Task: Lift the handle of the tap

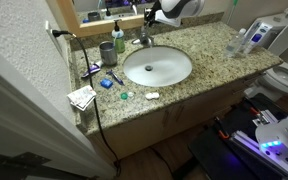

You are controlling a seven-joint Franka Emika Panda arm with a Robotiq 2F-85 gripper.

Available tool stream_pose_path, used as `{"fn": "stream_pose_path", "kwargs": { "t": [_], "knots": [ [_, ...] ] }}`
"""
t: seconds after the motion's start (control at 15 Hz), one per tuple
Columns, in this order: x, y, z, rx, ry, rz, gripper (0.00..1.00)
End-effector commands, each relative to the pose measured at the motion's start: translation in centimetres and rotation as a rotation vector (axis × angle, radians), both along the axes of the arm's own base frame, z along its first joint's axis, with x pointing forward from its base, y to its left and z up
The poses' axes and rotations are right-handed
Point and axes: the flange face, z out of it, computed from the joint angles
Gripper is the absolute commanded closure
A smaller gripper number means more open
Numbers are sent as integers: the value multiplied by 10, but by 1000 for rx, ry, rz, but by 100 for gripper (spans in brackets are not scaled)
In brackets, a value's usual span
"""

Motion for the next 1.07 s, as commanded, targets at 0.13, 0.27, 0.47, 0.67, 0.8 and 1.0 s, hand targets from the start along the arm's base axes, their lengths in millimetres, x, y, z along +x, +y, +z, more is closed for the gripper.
{"fn": "stream_pose_path", "kwargs": {
  "t": [0.13, 0.27, 0.47, 0.67, 0.8, 1.0],
  "knots": [
    [-14, -17, 28, 71, -91, -68, 77],
    [-22, -19, 31, 47, -1, -39, 46],
    [-46, -44, 55, -32, 103, -29, 25],
    [-73, -56, 74, -79, 242, 65, 5],
    [-79, -73, 63, -98, 366, 75, 0],
    [-67, -62, 79, -71, 294, 52, 0]
  ]
}}
